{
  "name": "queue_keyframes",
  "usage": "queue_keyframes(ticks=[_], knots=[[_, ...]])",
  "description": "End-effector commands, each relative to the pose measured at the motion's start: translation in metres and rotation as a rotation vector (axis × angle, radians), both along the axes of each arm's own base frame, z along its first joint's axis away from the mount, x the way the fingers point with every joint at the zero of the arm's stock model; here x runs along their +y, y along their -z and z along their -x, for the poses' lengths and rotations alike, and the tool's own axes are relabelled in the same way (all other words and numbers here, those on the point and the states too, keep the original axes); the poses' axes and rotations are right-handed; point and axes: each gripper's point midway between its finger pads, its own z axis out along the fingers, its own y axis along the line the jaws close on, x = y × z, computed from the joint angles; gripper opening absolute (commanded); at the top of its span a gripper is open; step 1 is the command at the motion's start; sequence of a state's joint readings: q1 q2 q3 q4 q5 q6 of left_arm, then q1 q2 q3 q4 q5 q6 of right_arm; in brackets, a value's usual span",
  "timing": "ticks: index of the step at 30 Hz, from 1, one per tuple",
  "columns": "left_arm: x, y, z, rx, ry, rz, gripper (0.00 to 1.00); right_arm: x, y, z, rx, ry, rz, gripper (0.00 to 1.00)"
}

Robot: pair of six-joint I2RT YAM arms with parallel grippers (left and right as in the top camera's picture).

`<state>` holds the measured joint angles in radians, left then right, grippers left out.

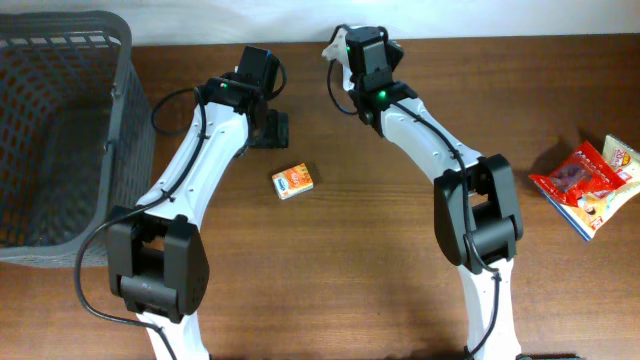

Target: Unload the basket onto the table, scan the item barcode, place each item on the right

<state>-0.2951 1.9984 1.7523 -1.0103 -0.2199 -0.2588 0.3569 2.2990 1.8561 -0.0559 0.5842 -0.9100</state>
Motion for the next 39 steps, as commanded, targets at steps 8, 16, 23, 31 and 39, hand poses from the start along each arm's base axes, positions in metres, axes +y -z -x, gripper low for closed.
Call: queue_keyframes(ticks=[8, 16, 23, 31, 39], knots=[[-0.001, -0.005, 0.000, -0.010, -0.009, 0.014, 0.99, -0.186, -0.180, 0.089, -0.474, 0.738, -0.322, 0.04], [-0.001, -0.005, 0.001, -0.008, -0.007, 0.018, 0.99, -0.283, -0.052, 0.184, -0.031, 1.166, -0.698, 0.04], [-0.003, -0.004, 0.003, 0.004, -0.003, 0.028, 0.99, -0.336, -0.017, 0.227, 0.104, 1.354, -1.004, 0.04], [-0.002, -0.003, 0.004, 0.010, -0.003, 0.026, 0.99, -0.397, 0.015, 0.284, 0.090, 1.559, -1.013, 0.04], [-0.007, -0.002, 0.007, 0.023, 0.007, 0.053, 0.99, -0.404, 0.017, 0.297, 0.097, 1.594, -1.039, 0.98]])
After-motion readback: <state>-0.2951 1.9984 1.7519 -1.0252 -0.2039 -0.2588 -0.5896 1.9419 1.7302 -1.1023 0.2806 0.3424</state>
